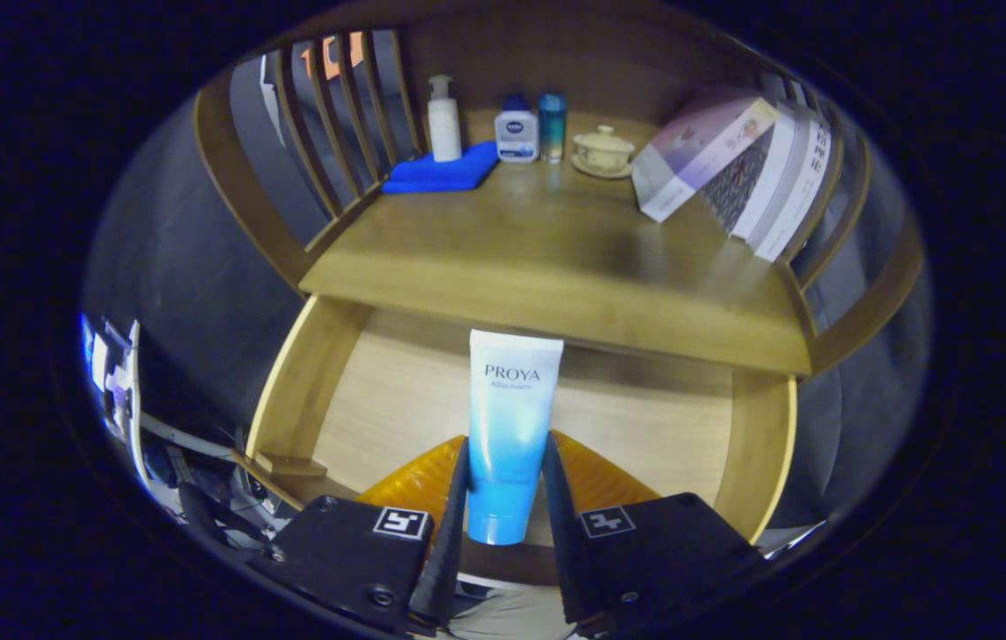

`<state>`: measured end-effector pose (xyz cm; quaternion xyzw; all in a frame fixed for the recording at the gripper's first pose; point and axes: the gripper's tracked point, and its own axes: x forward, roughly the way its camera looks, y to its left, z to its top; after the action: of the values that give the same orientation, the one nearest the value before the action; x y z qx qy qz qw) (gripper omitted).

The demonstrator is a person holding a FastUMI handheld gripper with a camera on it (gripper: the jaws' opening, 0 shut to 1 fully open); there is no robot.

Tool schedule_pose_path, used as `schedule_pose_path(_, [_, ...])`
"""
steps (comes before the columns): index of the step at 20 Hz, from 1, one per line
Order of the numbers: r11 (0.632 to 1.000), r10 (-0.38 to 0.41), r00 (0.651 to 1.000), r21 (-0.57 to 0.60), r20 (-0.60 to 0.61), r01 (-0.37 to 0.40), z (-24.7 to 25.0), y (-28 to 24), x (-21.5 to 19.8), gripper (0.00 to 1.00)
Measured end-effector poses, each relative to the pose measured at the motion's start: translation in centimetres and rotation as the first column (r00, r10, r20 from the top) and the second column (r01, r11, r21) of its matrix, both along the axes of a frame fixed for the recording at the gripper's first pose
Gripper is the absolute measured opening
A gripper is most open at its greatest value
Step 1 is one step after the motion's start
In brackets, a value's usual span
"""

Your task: Pull open the drawer, take out the items inside it, and place them on the countertop above the cabinet.

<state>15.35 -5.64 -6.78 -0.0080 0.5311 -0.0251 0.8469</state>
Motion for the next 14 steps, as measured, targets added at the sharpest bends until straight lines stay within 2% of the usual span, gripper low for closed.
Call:
schedule_pose_path(7, [0.997,-0.056,0.998,-0.048,0.036,0.057,1.9,-2.2,4.2,0.48])
schedule_pose_path(14, [0.989,-0.113,0.992,-0.090,0.060,0.118,0.9,-4.5,8.9,0.48])
